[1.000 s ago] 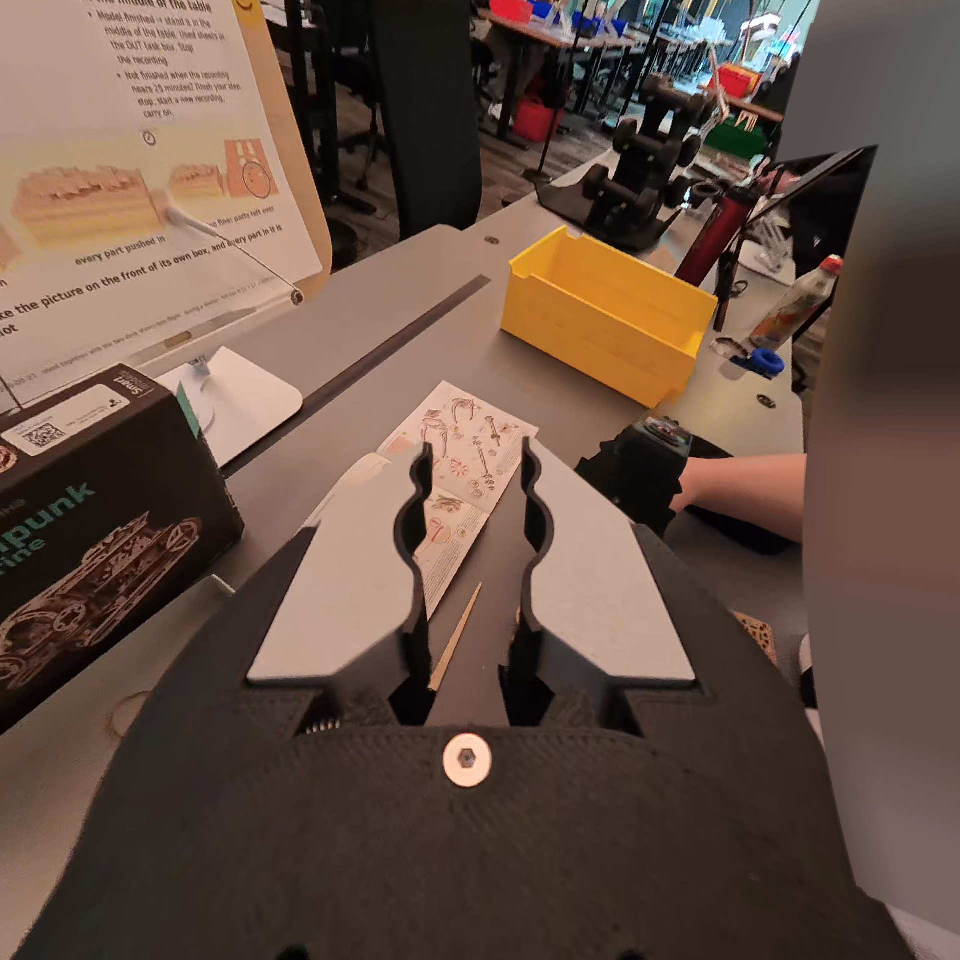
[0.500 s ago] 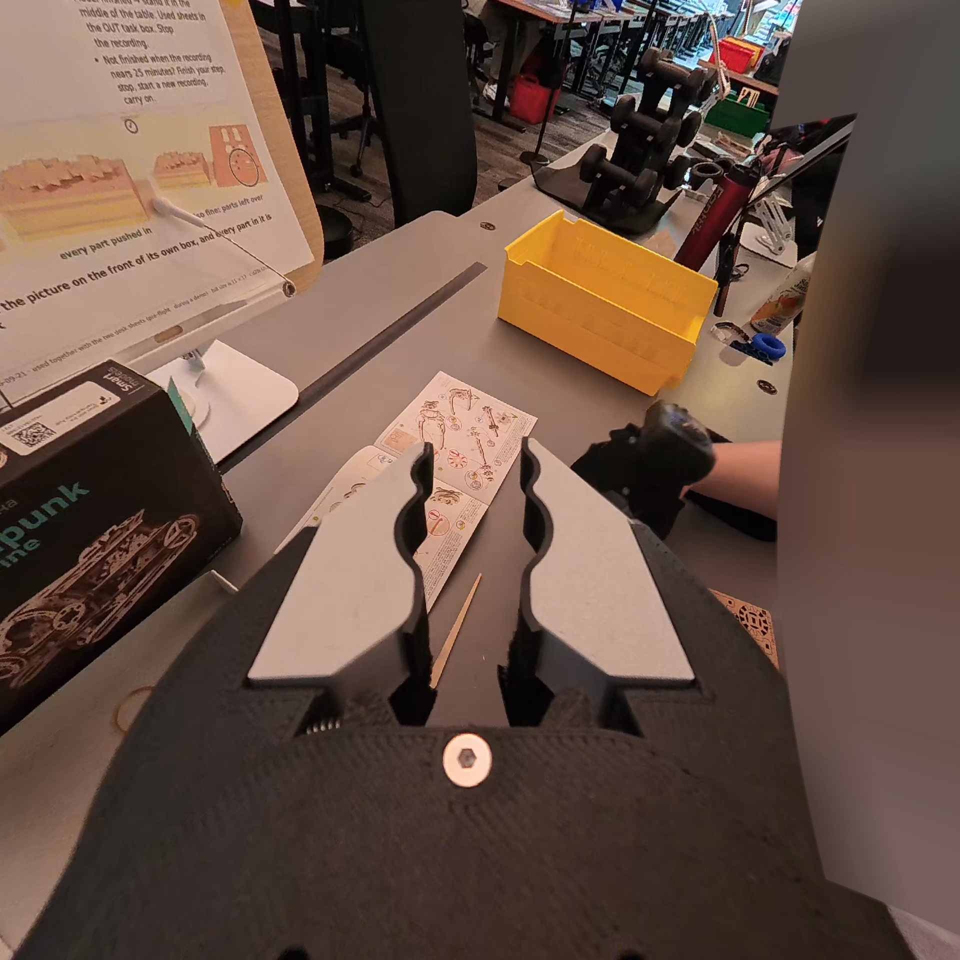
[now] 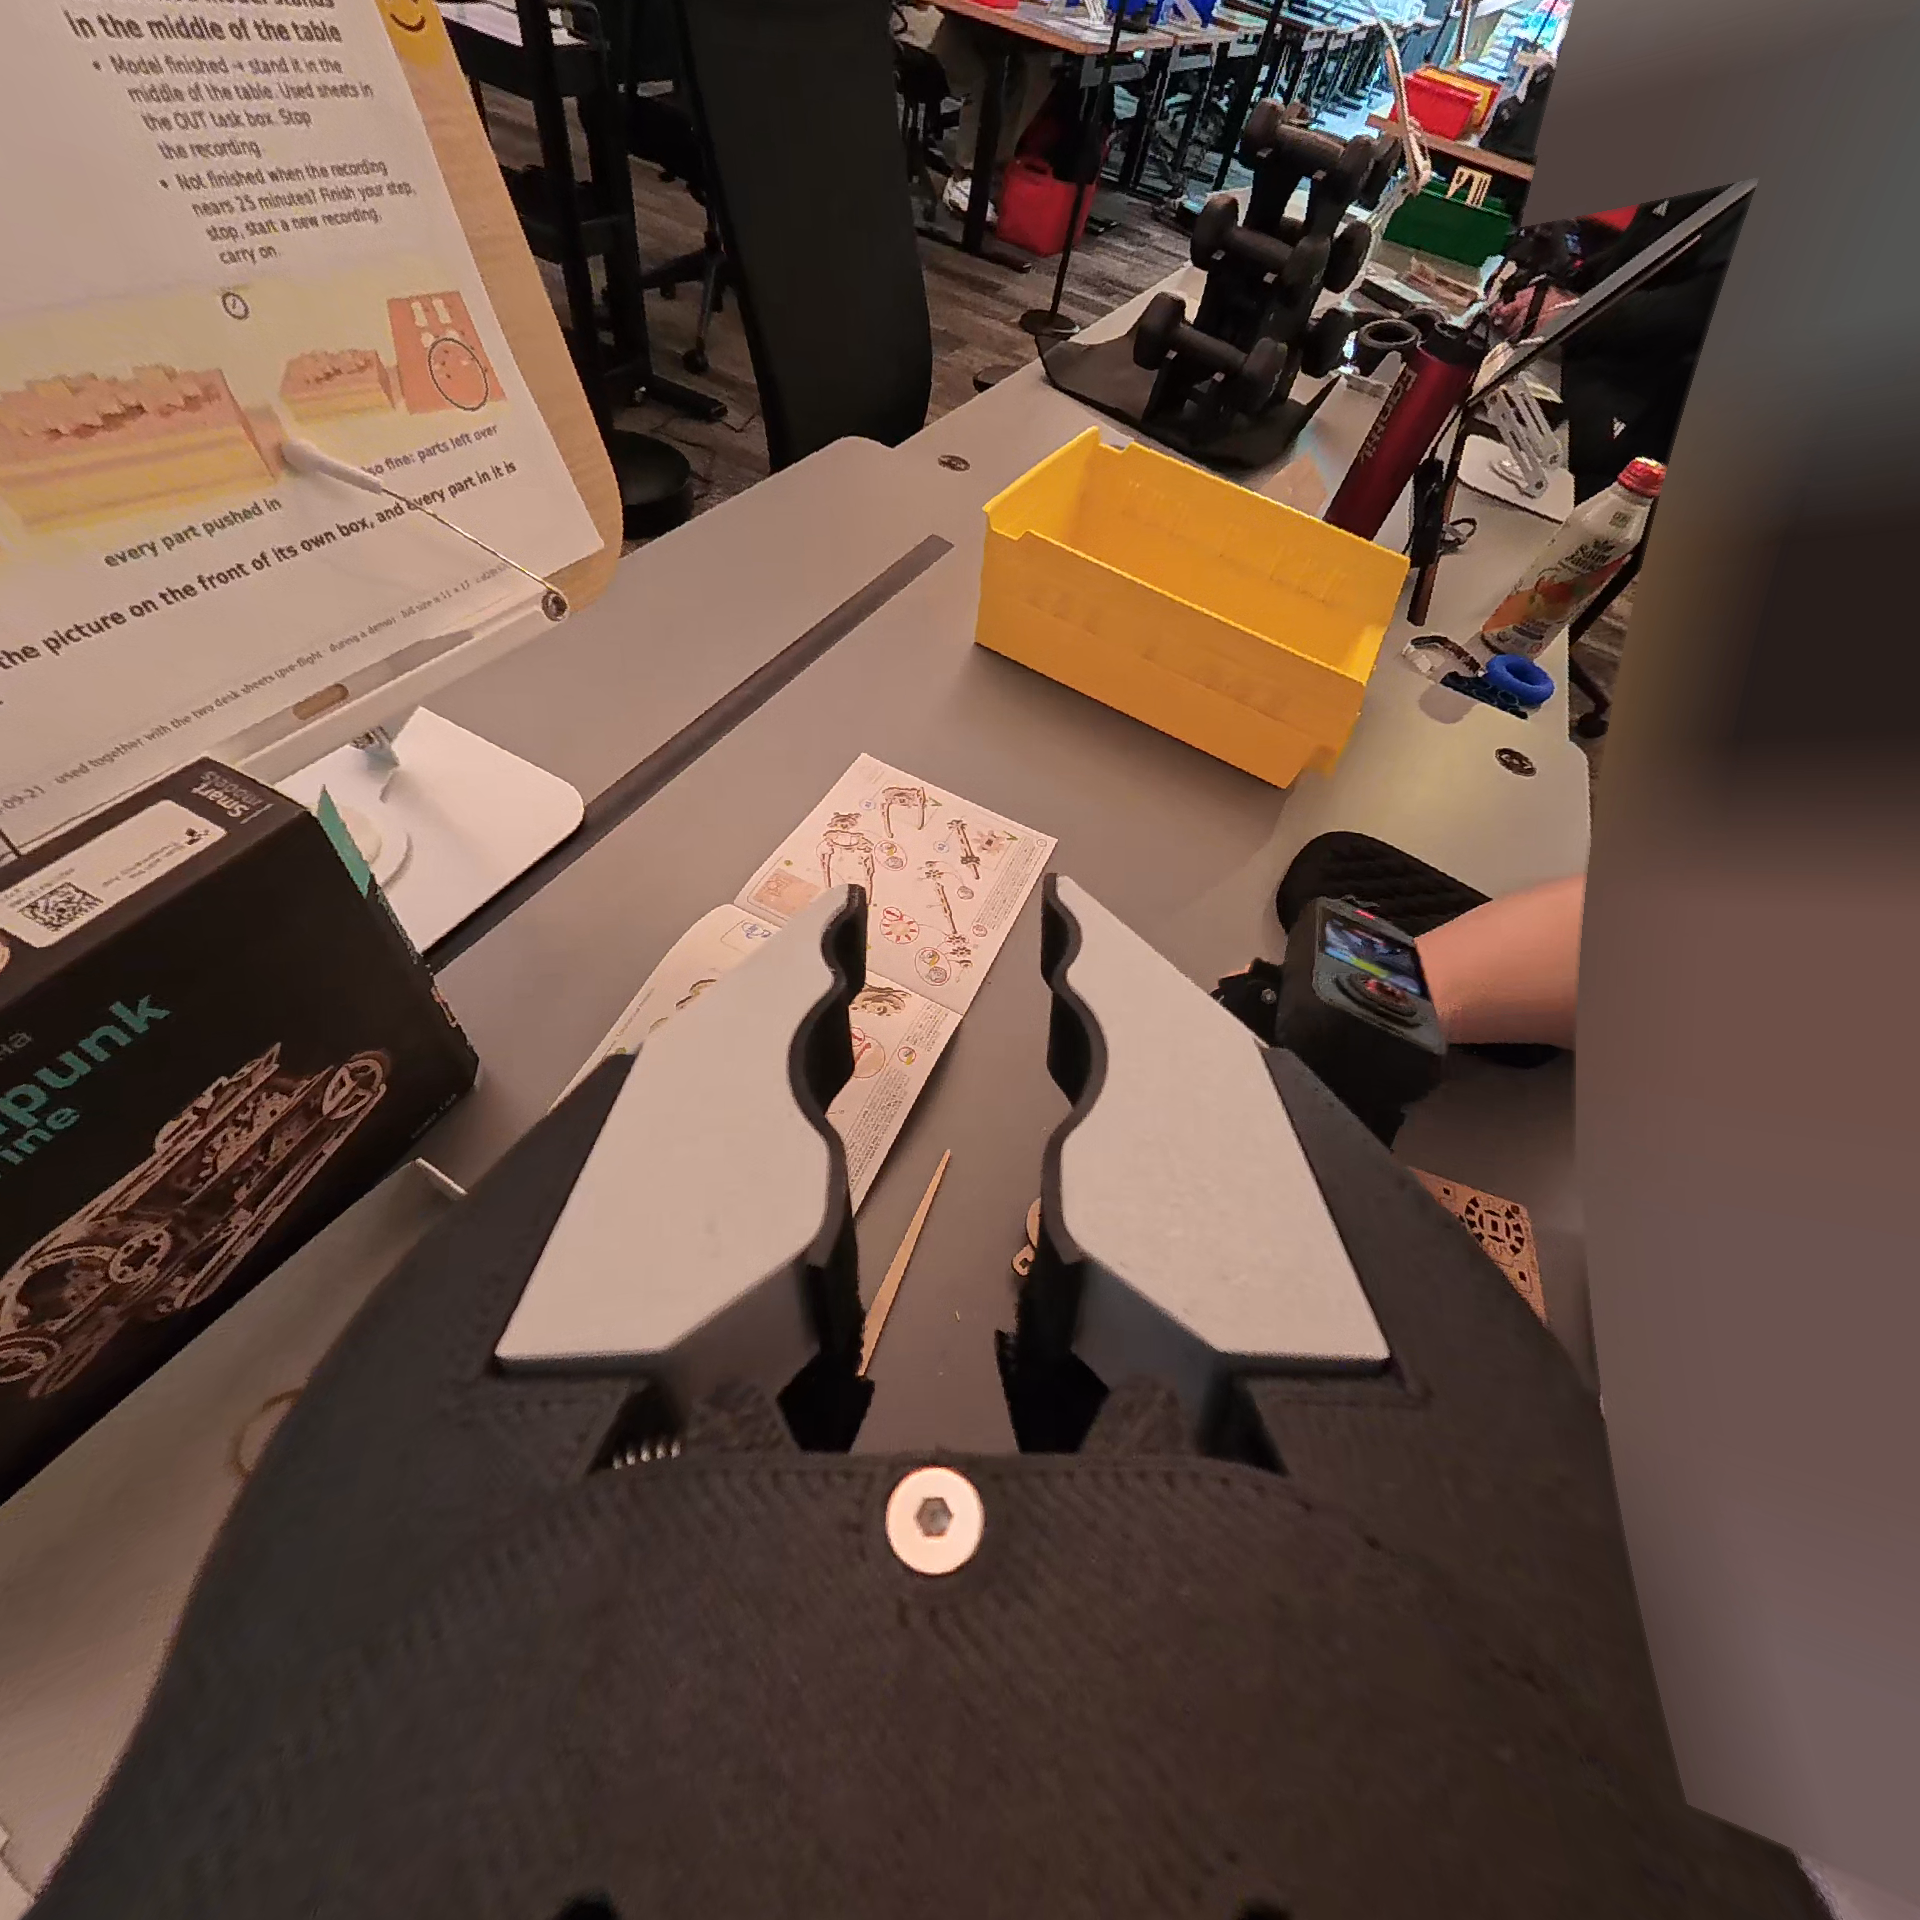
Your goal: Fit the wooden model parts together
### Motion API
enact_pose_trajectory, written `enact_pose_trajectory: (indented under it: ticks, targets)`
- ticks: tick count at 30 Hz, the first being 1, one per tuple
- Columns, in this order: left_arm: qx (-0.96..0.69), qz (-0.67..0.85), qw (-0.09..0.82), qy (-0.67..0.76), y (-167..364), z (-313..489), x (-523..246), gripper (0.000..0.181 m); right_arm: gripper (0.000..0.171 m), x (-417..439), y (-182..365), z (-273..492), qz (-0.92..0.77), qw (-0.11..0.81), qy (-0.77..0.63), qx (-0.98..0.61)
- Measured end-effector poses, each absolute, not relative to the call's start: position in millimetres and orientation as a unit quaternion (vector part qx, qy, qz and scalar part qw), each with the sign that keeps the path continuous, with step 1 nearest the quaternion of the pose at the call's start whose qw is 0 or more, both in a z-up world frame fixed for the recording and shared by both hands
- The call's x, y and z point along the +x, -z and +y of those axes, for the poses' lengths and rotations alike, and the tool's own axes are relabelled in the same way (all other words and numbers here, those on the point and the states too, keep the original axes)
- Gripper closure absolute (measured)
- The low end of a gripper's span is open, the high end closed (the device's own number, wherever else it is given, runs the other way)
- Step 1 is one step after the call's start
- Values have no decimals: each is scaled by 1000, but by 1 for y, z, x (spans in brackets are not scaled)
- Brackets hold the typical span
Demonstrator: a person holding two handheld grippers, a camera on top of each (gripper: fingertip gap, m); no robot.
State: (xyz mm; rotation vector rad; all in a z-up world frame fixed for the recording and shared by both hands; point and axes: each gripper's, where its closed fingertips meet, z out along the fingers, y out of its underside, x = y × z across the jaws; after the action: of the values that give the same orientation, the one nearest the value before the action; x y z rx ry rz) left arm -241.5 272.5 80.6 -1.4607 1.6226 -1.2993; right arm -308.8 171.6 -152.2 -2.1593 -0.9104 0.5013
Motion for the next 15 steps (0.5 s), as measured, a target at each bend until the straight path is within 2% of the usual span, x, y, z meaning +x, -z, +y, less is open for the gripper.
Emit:
enact_pose_trajectory:
  ticks: [6, 7, 12, 15]
  targets:
    - [-549, 611, 291, 491, -78, 272, -240, 149, 157, -307, 157, 170, -382, 363, -176, -831]
    - [-549, 611, 289, 491, -77, 272, -239, 149, 171, -306, 156, 169, -391, 367, -173, -826]
    - [-550, 617, 259, 500, -67, 268, -233, 149, 171, -302, 142, 171, -411, 406, -153, -802]
    - [-553, 617, 256, 498, -64, 269, -231, 149, 152, -311, 141, 175, -391, 411, -170, -805]
